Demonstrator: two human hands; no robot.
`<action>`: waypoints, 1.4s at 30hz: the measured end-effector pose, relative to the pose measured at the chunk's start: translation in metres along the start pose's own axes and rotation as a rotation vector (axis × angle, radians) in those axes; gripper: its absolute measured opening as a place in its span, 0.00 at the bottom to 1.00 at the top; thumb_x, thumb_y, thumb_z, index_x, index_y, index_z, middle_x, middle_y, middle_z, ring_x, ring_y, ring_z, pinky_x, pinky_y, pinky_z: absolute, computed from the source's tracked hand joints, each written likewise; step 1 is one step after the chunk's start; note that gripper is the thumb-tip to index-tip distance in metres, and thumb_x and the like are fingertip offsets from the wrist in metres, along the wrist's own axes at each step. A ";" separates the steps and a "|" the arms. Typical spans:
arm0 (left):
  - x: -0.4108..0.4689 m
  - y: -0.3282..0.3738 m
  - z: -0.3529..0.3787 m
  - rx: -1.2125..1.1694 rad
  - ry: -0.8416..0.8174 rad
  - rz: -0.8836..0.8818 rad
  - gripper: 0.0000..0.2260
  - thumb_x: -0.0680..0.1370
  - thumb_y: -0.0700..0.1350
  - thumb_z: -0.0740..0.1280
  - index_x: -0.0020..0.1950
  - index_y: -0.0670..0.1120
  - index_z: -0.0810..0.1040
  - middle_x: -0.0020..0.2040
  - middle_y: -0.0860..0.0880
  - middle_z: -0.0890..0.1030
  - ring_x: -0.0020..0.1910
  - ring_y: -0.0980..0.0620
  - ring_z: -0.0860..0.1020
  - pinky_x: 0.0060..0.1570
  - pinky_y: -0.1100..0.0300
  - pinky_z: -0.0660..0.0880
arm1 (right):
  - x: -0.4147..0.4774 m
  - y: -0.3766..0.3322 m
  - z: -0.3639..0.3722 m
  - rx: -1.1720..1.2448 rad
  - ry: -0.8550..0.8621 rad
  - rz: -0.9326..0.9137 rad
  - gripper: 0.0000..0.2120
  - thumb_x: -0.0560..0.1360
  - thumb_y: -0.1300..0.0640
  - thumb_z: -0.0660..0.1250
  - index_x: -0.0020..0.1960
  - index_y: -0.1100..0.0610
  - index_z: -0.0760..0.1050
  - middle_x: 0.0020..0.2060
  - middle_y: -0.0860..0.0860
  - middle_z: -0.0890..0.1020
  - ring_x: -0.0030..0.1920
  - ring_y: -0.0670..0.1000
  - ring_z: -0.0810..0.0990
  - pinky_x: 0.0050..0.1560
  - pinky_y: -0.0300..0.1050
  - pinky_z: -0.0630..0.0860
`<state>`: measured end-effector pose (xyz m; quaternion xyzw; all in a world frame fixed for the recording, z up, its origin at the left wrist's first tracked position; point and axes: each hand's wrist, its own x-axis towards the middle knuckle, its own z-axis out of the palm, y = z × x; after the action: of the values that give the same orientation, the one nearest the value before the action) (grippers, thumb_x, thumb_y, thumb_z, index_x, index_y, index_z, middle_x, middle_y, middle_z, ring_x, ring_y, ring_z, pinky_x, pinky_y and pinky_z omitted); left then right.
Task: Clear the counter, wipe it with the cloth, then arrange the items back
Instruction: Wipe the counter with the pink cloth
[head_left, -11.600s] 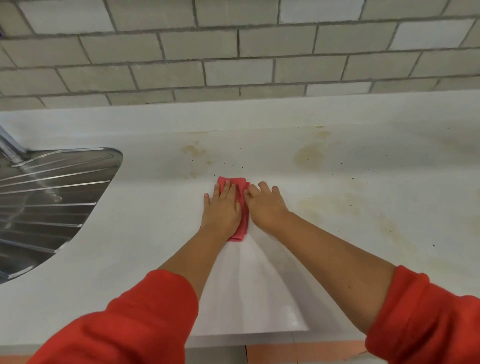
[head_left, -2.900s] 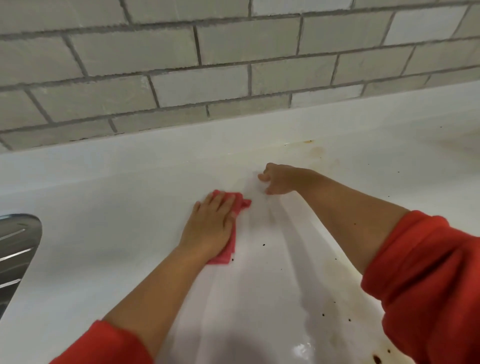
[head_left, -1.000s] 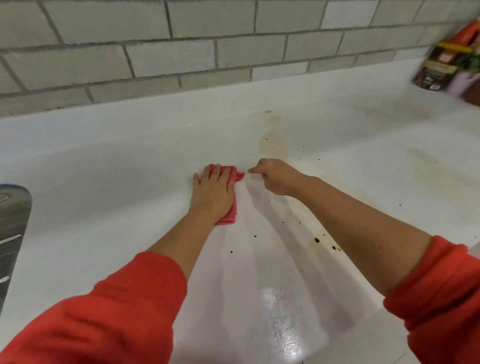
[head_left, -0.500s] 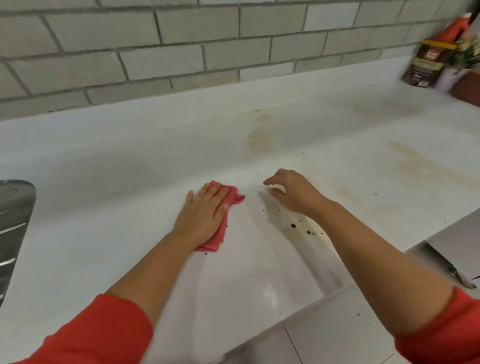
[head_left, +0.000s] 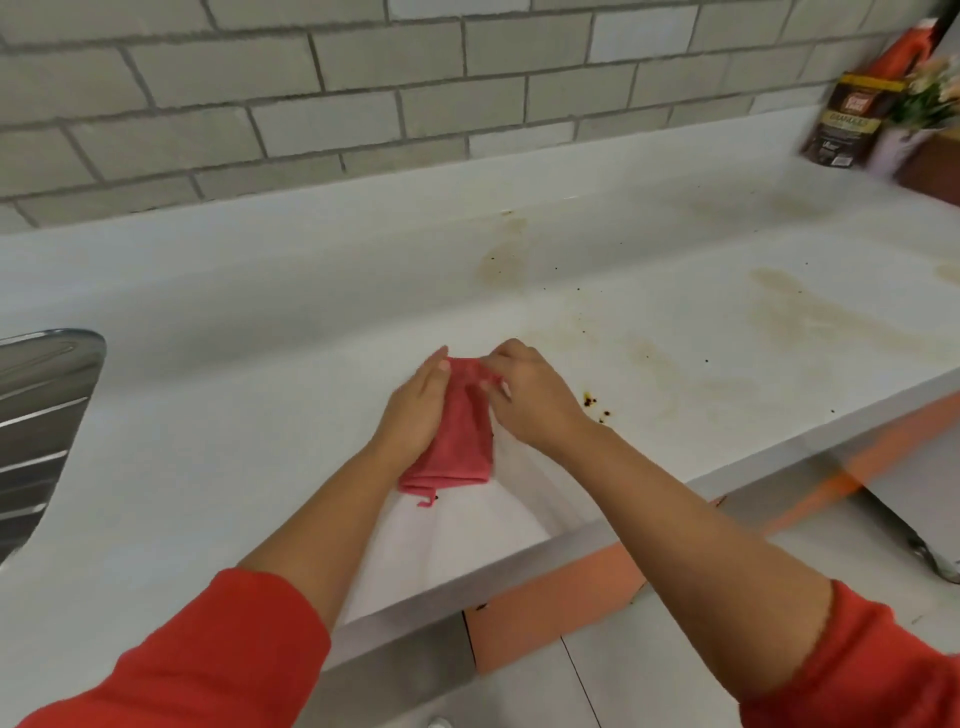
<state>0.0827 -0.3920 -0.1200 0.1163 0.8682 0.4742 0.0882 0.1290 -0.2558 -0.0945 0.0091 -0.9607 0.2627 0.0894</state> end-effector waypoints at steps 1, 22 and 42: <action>-0.003 -0.003 -0.011 -0.082 0.119 -0.005 0.18 0.83 0.47 0.52 0.72 0.48 0.66 0.72 0.51 0.67 0.72 0.53 0.63 0.69 0.64 0.56 | 0.008 -0.014 0.012 -0.055 -0.048 0.010 0.18 0.80 0.55 0.57 0.67 0.60 0.70 0.64 0.59 0.70 0.65 0.59 0.69 0.64 0.50 0.68; -0.011 -0.069 -0.035 0.534 0.331 0.008 0.18 0.80 0.35 0.51 0.69 0.40 0.69 0.70 0.43 0.69 0.69 0.43 0.65 0.72 0.53 0.57 | -0.018 0.003 0.041 -0.371 -0.316 -0.010 0.28 0.81 0.47 0.46 0.77 0.55 0.44 0.77 0.58 0.44 0.77 0.56 0.39 0.75 0.51 0.37; -0.001 -0.082 -0.035 0.576 0.334 0.029 0.19 0.79 0.33 0.52 0.69 0.41 0.69 0.69 0.42 0.69 0.68 0.42 0.66 0.71 0.52 0.61 | -0.039 0.013 0.034 -0.404 -0.281 0.013 0.26 0.82 0.50 0.42 0.77 0.56 0.43 0.77 0.54 0.45 0.77 0.55 0.41 0.75 0.52 0.39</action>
<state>0.0650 -0.4637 -0.1704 0.0695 0.9673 0.2230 -0.0985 0.1604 -0.2629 -0.1363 0.0212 -0.9968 0.0619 -0.0469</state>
